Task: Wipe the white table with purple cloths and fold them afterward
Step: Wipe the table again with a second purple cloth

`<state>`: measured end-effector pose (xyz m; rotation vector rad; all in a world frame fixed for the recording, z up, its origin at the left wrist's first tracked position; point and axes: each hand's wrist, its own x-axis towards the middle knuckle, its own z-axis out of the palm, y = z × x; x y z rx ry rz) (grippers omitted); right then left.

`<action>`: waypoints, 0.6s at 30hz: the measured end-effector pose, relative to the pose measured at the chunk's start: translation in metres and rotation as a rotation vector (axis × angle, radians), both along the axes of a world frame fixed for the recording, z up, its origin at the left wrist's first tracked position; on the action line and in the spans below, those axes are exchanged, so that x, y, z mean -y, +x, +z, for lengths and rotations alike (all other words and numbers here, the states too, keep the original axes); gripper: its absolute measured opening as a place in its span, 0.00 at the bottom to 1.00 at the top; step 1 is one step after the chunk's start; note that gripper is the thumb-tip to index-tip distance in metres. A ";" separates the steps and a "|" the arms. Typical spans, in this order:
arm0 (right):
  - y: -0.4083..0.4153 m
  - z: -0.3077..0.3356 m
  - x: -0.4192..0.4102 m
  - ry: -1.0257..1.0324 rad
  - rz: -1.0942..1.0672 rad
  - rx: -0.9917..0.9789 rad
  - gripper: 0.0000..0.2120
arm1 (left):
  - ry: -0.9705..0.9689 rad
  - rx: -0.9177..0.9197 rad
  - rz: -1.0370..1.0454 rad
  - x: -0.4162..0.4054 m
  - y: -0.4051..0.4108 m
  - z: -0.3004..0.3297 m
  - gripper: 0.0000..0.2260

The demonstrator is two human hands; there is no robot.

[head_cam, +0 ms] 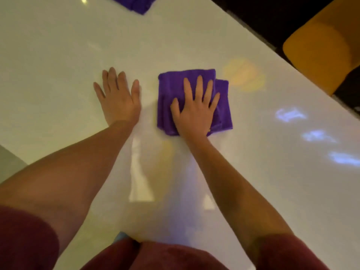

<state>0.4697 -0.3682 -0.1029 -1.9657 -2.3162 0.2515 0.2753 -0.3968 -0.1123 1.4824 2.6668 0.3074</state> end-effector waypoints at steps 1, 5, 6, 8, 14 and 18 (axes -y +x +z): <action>0.001 -0.001 0.033 0.003 0.032 -0.034 0.33 | 0.009 0.014 0.008 0.000 0.000 0.001 0.32; 0.020 -0.002 0.156 -0.081 0.065 -0.077 0.32 | -0.014 0.012 0.005 0.000 0.001 0.005 0.31; 0.023 0.003 0.179 -0.114 0.069 -0.084 0.32 | -0.021 0.007 0.002 0.000 0.001 0.005 0.31; 0.030 0.016 0.211 -0.180 0.086 -0.089 0.32 | -0.034 0.004 0.000 0.001 0.002 0.005 0.30; 0.064 0.064 0.176 -0.240 -0.269 -0.284 0.35 | -0.003 0.034 -0.014 0.003 0.001 0.002 0.30; 0.072 0.073 0.143 -0.449 -0.408 -0.082 0.40 | 0.093 0.162 -0.022 0.008 -0.002 0.010 0.25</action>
